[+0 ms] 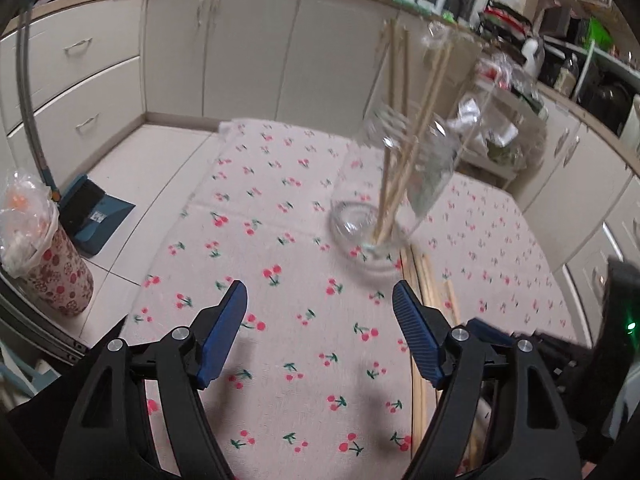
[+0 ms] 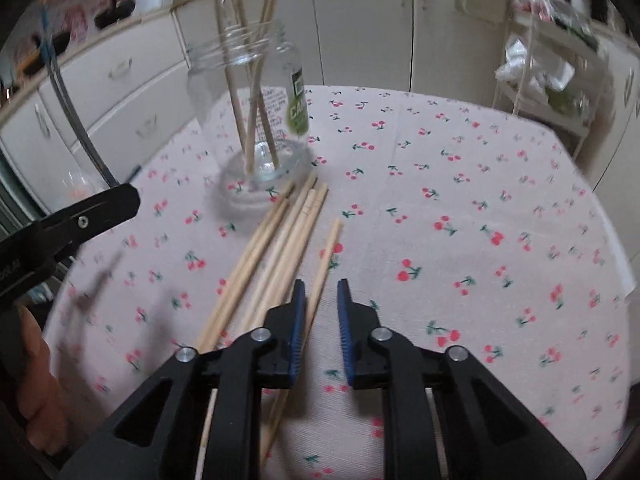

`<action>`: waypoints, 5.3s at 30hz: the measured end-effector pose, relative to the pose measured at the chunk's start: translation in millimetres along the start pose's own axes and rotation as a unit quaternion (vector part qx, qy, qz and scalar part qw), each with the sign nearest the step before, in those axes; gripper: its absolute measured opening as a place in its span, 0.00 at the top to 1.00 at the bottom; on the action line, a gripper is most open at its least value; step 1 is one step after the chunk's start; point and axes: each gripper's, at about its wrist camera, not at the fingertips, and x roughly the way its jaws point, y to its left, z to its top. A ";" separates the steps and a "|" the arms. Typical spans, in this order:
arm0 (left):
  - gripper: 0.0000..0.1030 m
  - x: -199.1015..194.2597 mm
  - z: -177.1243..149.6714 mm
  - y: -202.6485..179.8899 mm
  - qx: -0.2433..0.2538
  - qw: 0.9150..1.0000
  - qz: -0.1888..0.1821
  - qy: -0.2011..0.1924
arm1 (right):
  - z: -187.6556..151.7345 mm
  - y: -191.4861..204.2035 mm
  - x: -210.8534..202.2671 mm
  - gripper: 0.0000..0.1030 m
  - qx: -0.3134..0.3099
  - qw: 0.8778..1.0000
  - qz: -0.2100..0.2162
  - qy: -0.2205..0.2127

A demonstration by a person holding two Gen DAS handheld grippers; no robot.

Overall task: Organize utensils
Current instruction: 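Close the left tool on a third wooden stick while the right tool grasps another, then lift both held sticks upright toward the jar, then open the left tool to drop its stick into the jar, then lower the right tool's stick into the jar and open it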

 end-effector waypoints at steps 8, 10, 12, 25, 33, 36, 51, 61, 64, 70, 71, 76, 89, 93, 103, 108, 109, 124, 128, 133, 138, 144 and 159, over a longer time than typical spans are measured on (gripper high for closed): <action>0.31 38.4 -1.9 -46.9 0.077 0.996 0.024 0.038 | -9.3 -42.4 -10.4 0.90 0.018 1.000 -0.004 0.003; 0.34 46.2 -0.9 -49.6 0.078 0.995 0.028 0.047 | -10.2 -47.2 -11.2 0.90 0.028 1.000 0.008 0.003; 0.36 53.8 -1.0 -54.9 0.088 0.994 0.038 0.057 | -9.5 -50.2 -10.7 0.90 0.035 0.999 0.016 0.002; 0.62 54.9 -7.4 -67.2 0.111 0.989 0.062 0.071 | -11.5 -57.8 -13.2 0.90 0.056 0.997 0.050 0.001; 0.95 28.8 -22.5 -49.9 0.097 0.989 0.037 0.105 | -14.9 -40.2 -18.5 0.91 0.023 0.996 0.085 0.019; 0.95 23.2 -25.8 -48.6 0.109 0.987 0.037 0.113 | -13.6 -48.6 -18.1 0.91 0.048 0.994 0.093 0.021; 0.76 58.6 7.2 -51.9 0.118 0.986 0.066 0.102 | -3.2 -20.6 -4.7 0.82 -0.026 1.000 -0.001 0.003; 0.95 17.5 16.7 -38.0 0.082 0.995 -0.036 0.051 | -4.7 -69.5 -17.4 0.95 0.126 0.983 0.136 -0.019; 0.95 -24.7 37.0 -23.7 0.046 0.995 -0.085 -0.034 | 0.2 -80.0 -37.3 0.95 0.158 0.972 0.156 -0.072; 0.95 -69.3 88.6 -13.0 -0.004 0.978 -0.113 -0.173 | 17.4 -80.7 -77.1 0.95 0.176 0.957 0.148 -0.178; 0.95 -71.5 95.1 -12.6 -0.010 0.976 -0.112 -0.186 | 22.3 -78.6 -82.3 0.95 0.178 0.954 0.143 -0.193; 0.95 -72.8 132.0 -16.2 -0.040 0.959 -0.085 -0.266 | 41.3 -81.4 -105.5 0.95 0.184 0.941 0.109 -0.263; 0.95 -50.8 179.9 -30.8 -0.080 0.927 -0.043 -0.363 | 78.5 -76.8 -108.0 0.95 0.176 0.924 0.079 -0.331; 0.95 -39.3 176.8 -36.7 -0.069 0.924 -0.028 -0.374 | 87.7 -73.9 -106.2 0.95 0.175 0.920 0.078 -0.343; 0.95 -14.0 158.6 -46.1 -0.039 0.925 -0.005 -0.377 | 105.6 -70.6 -100.9 0.95 0.180 0.910 0.085 -0.364; 0.95 -3.6 145.1 -44.9 -0.027 0.931 0.005 -0.364 | 116.6 -66.1 -97.5 0.95 0.184 0.903 0.091 -0.378; 0.95 -2.5 142.8 -45.3 -0.023 0.933 0.006 -0.360 | 120.1 -65.4 -97.0 0.95 0.187 0.900 0.093 -0.383; 0.67 -8.3 114.9 -41.8 0.064 0.952 0.013 -0.299 | 148.7 -56.2 -77.4 0.95 0.221 0.885 0.125 -0.391; 0.50 -31.6 110.4 -28.4 0.052 0.951 0.022 -0.305 | 156.5 -55.3 -71.9 0.95 0.238 0.874 0.130 -0.402; 0.43 -52.3 106.6 2.5 0.013 0.949 0.038 -0.311 | 169.5 -49.0 -63.1 0.95 0.259 0.860 0.122 -0.422; 0.43 -48.2 111.5 31.6 -0.036 0.957 0.029 -0.288 | 176.1 -37.9 -54.0 0.95 0.265 0.855 0.112 -0.432; 0.43 -49.3 111.5 38.7 -0.042 0.958 0.013 -0.284 | 183.4 -18.3 -40.1 0.95 0.254 0.866 0.098 -0.420; 0.43 -47.5 114.1 45.0 -0.052 0.960 0.000 -0.275 | 173.8 3.9 -27.7 0.95 0.198 0.895 0.062 -0.396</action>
